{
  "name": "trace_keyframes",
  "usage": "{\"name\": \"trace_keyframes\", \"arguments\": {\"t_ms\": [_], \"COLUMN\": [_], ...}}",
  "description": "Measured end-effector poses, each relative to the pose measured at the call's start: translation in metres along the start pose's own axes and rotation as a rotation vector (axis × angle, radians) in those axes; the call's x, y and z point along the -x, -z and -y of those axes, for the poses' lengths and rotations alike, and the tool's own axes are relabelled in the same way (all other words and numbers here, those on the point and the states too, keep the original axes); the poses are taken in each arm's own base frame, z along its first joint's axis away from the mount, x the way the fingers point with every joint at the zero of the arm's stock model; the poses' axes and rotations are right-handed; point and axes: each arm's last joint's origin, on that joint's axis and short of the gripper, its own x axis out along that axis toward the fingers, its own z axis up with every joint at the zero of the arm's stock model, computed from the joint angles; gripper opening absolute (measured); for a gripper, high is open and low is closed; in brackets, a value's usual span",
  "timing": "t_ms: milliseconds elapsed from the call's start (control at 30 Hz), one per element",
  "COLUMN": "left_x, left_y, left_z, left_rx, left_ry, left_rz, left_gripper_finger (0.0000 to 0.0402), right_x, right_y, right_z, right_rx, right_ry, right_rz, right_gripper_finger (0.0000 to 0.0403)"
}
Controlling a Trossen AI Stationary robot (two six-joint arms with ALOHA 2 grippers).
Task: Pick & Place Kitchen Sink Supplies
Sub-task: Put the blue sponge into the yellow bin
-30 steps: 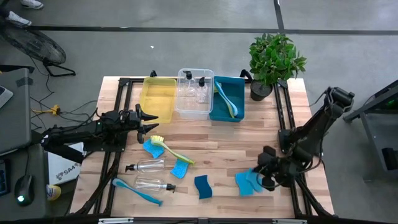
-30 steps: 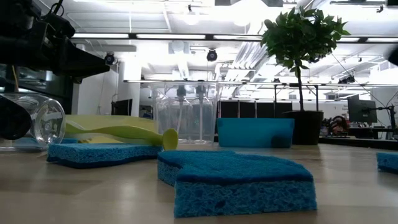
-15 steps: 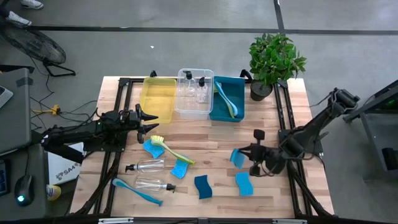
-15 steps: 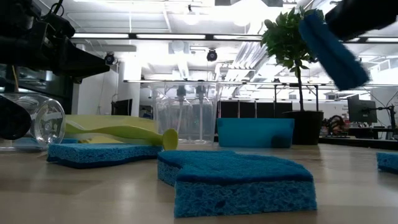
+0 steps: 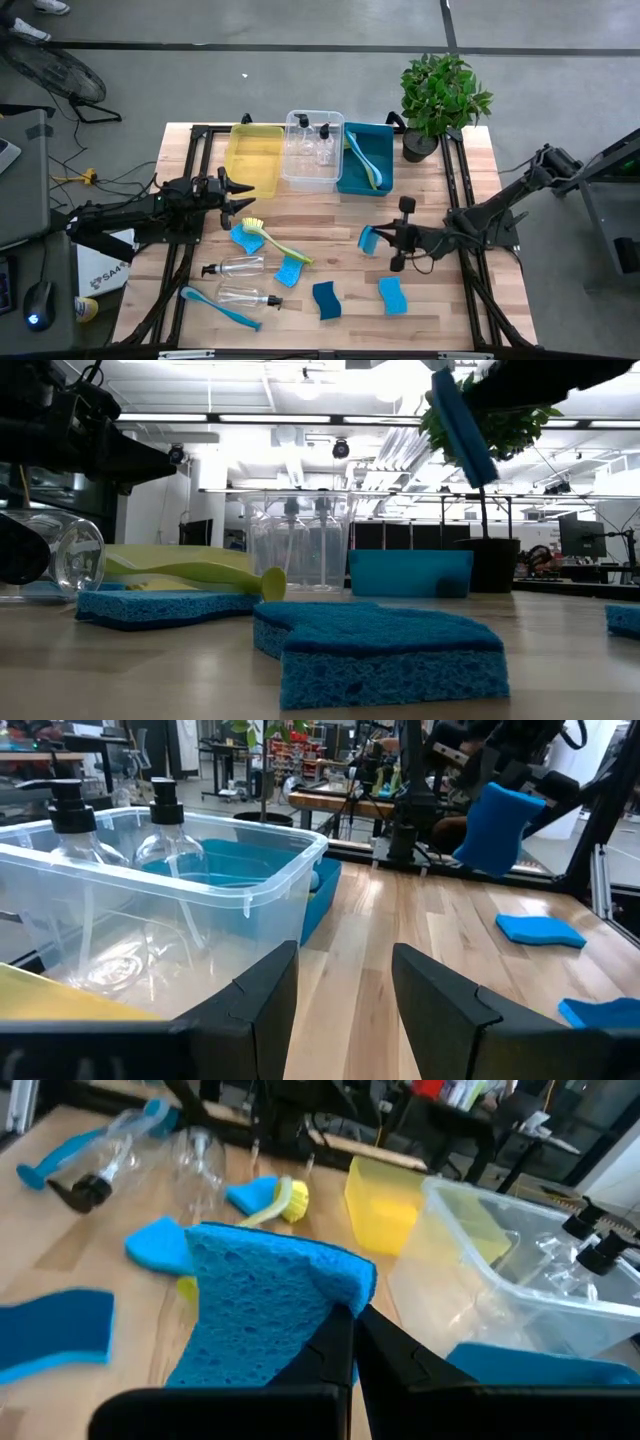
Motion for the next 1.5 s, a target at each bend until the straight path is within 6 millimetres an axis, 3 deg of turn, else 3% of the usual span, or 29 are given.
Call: {"name": "trace_keyframes", "arguments": {"t_ms": [233,600,900,1233,1500], "left_x": [0.000,0.001,-0.008,-0.038,-0.099], "left_y": [-0.006,-0.016,-0.022,-0.020,-0.042], "left_z": [0.000,0.002,0.004,0.006,0.016], "left_rx": [0.032,0.085,0.085,0.103,0.057], "left_ry": [-0.008,0.030,0.084,0.125,0.287], "left_rz": [0.062,0.165,0.200,0.177,0.088], "left_gripper_finger": [0.0160,0.0160,0.0160,0.0160,0.0160], "right_x": [-0.009,-0.016,-0.045,-0.060,-0.063], "right_y": [0.002,-0.017,-0.017,-0.017,-0.019], "right_z": [0.010,0.019,0.021,0.037,0.049], "right_rx": [-0.025,0.016,0.050,0.044,0.133], "right_ry": [0.005,-0.092,-0.146,-0.191,-0.276], "right_rz": [0.099,0.295,0.433,0.532,0.621], "right_gripper_finger": [0.0000,0.0000,0.0000,0.0000,0.0000]}}
